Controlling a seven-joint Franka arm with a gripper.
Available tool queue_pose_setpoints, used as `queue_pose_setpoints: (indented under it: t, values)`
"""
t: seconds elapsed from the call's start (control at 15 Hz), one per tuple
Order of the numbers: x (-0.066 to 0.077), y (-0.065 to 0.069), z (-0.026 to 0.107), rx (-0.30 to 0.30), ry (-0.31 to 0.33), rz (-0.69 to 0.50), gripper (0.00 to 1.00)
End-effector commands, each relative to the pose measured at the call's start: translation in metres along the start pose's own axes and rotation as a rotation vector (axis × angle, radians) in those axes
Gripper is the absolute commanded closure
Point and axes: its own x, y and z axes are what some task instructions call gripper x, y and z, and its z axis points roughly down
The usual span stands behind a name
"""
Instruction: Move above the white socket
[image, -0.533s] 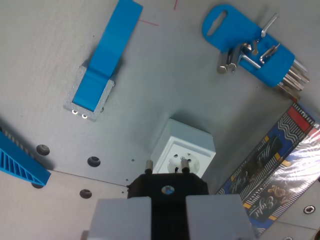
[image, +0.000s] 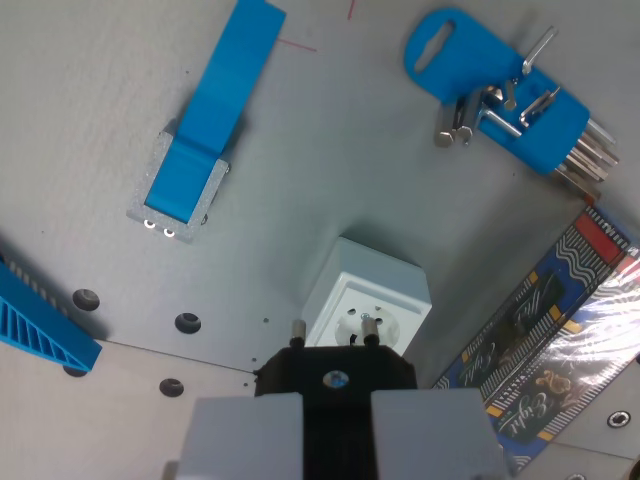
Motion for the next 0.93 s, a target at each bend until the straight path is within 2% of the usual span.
queue_pose_setpoints:
  t: [0.07,0.53,0.93]
  values:
    - [-0.001,0.0,0.002,0.0,0.004,0.014,1.0]
    - [-0.008,0.002,0.01,-0.005,0.029,0.061,1.0]
    - [-0.017,0.003,0.025,-0.01,0.065,0.115,1.0]
